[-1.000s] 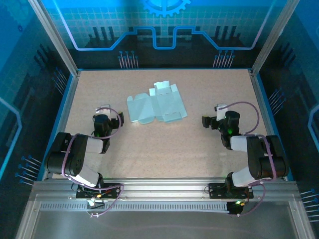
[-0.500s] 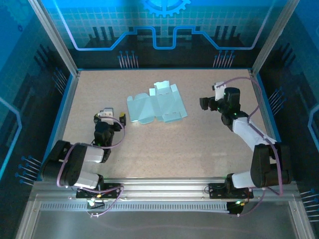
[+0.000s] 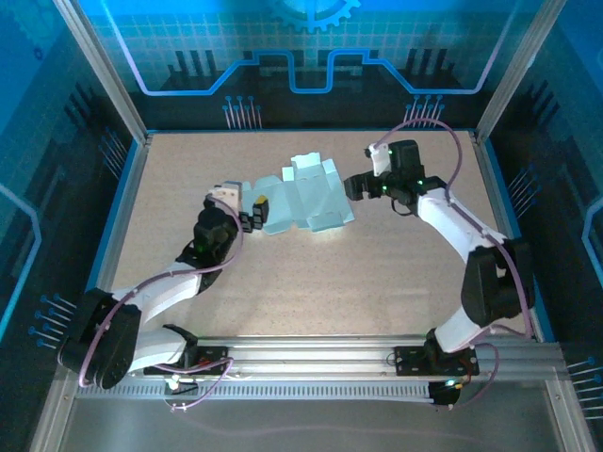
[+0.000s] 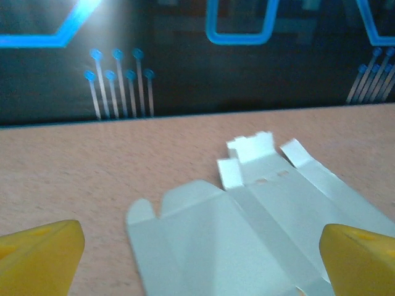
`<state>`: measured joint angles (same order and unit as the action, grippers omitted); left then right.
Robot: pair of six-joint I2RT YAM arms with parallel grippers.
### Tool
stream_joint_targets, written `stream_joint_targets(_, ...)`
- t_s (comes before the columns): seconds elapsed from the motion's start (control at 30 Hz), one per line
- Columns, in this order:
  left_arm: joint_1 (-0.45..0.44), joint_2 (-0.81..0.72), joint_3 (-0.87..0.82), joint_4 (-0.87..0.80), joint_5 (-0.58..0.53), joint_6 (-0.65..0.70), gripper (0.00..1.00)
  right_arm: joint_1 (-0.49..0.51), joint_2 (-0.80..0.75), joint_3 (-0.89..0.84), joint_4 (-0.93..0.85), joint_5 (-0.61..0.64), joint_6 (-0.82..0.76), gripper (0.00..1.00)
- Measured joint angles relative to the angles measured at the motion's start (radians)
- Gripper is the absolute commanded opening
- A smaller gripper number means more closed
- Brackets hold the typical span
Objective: Fold the paper box
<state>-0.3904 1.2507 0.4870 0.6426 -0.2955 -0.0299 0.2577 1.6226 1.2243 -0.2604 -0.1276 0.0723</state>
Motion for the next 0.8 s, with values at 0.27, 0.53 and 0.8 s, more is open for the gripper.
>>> stream_joint_targets(0.27,-0.094,0.075,0.038,-0.076,0.025,-0.082,0.99,0.006,0.237,0.190,-0.115,-0.118,0.051,0.90)
stream_joint_targets(0.53,-0.124,0.116,0.056,-0.108,0.032,-0.125,0.99,0.006,0.422,0.357,-0.216,-0.195,0.047,0.74)
stream_joint_targets(0.8,-0.139,0.125,0.063,-0.123,0.032,-0.139,0.99,0.006,0.557,0.488,-0.279,-0.205,0.033,0.73)
